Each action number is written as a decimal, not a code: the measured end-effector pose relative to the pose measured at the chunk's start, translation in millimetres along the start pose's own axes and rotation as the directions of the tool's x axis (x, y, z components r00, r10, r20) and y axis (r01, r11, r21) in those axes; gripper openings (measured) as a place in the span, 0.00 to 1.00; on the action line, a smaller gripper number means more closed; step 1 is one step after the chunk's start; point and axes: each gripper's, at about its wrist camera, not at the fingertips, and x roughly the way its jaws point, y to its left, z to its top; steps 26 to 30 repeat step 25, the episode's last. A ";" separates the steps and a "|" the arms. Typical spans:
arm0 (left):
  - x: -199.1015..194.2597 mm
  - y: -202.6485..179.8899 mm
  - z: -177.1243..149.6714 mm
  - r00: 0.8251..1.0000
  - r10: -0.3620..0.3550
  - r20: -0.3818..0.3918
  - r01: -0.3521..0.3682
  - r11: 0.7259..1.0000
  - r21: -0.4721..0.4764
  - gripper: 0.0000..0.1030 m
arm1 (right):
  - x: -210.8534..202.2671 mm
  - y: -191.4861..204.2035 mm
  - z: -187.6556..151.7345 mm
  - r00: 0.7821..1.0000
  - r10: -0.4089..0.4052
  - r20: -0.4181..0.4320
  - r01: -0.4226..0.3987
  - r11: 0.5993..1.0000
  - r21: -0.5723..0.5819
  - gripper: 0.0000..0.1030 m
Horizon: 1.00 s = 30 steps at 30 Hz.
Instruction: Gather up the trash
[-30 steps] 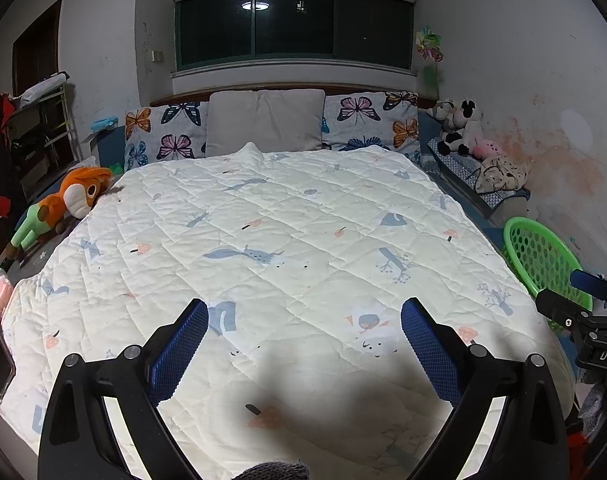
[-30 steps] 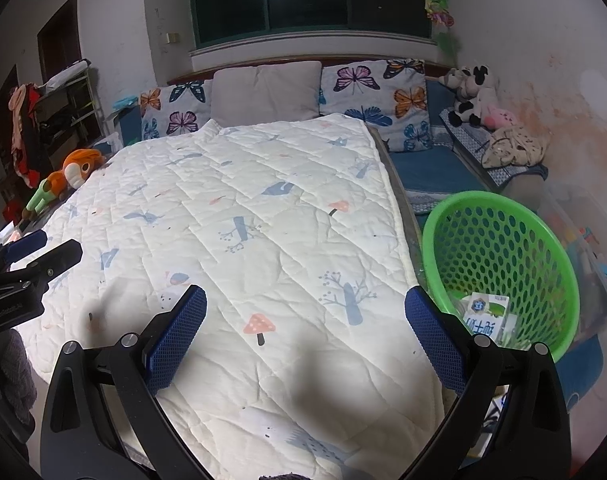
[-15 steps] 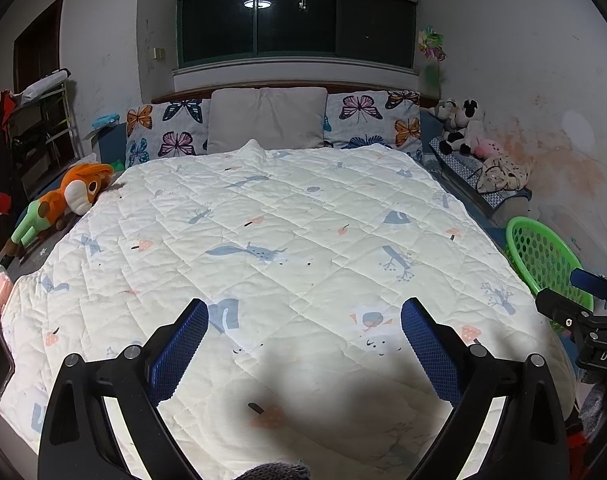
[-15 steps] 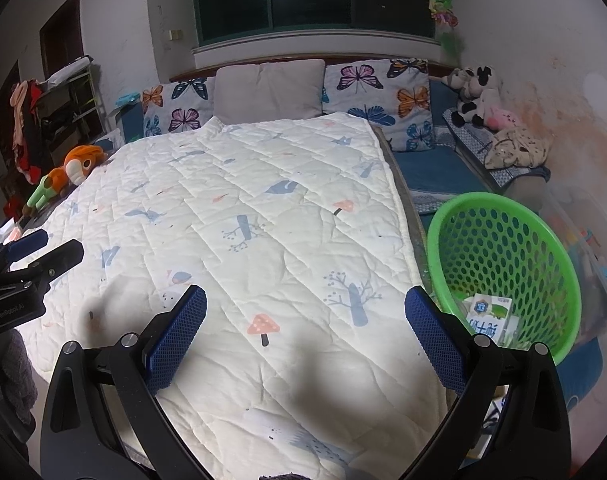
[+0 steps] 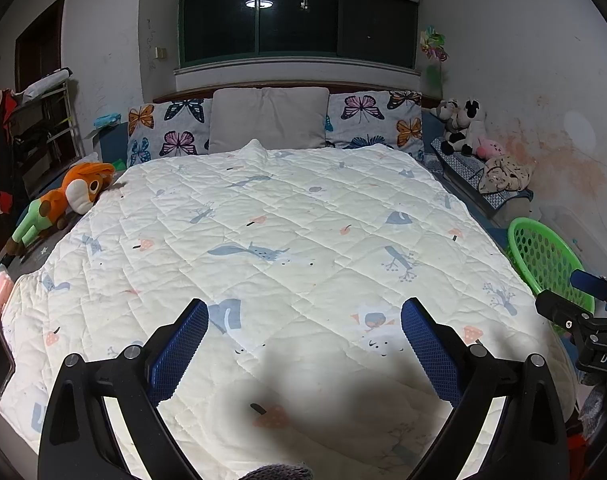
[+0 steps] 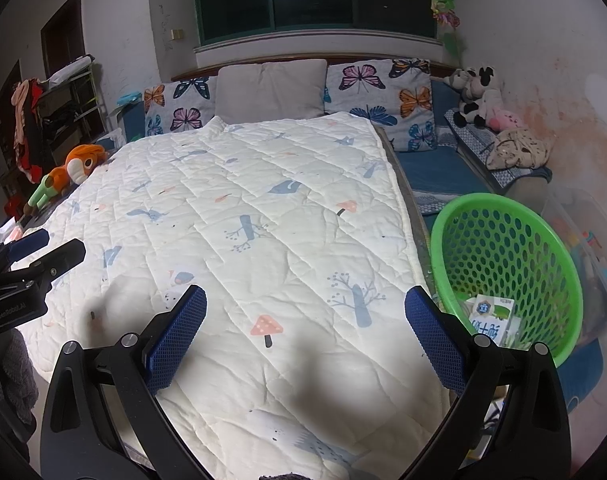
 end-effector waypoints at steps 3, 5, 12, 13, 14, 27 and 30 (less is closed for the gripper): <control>1.4 1.2 -1.3 1.000 0.002 -0.001 -0.002 1.000 0.000 0.91 | 0.2 0.4 -0.4 1.000 0.000 0.001 0.000 1.000 0.000 0.96; 0.9 1.2 -1.1 1.000 0.004 0.000 -0.004 1.000 0.000 0.91 | 0.6 0.5 -0.3 1.000 0.002 -0.001 -0.002 1.000 0.000 0.96; 1.4 2.8 -1.6 1.000 0.006 0.003 -0.006 1.000 0.000 0.91 | 1.1 1.0 -1.0 1.000 0.003 0.001 -0.003 1.000 0.002 0.96; 1.2 2.4 -1.9 1.000 0.009 0.005 -0.009 1.000 -0.001 0.91 | 1.2 1.1 -1.1 1.000 0.005 0.001 -0.005 1.000 0.001 0.96; 1.7 3.9 -2.1 1.000 0.012 0.007 -0.012 1.000 0.000 0.91 | 1.1 1.1 -1.1 1.000 0.003 0.002 -0.003 1.000 -0.001 0.96; 0.1 4.5 -2.9 1.000 0.020 0.004 -0.020 0.999 -0.028 0.91 | 0.4 2.1 -0.8 1.000 0.006 0.002 -0.006 1.000 -0.001 0.96; 0.1 4.5 -2.9 1.000 0.020 0.004 -0.020 0.999 -0.028 0.91 | 0.4 2.1 -0.8 1.000 0.006 0.002 -0.006 1.000 -0.001 0.96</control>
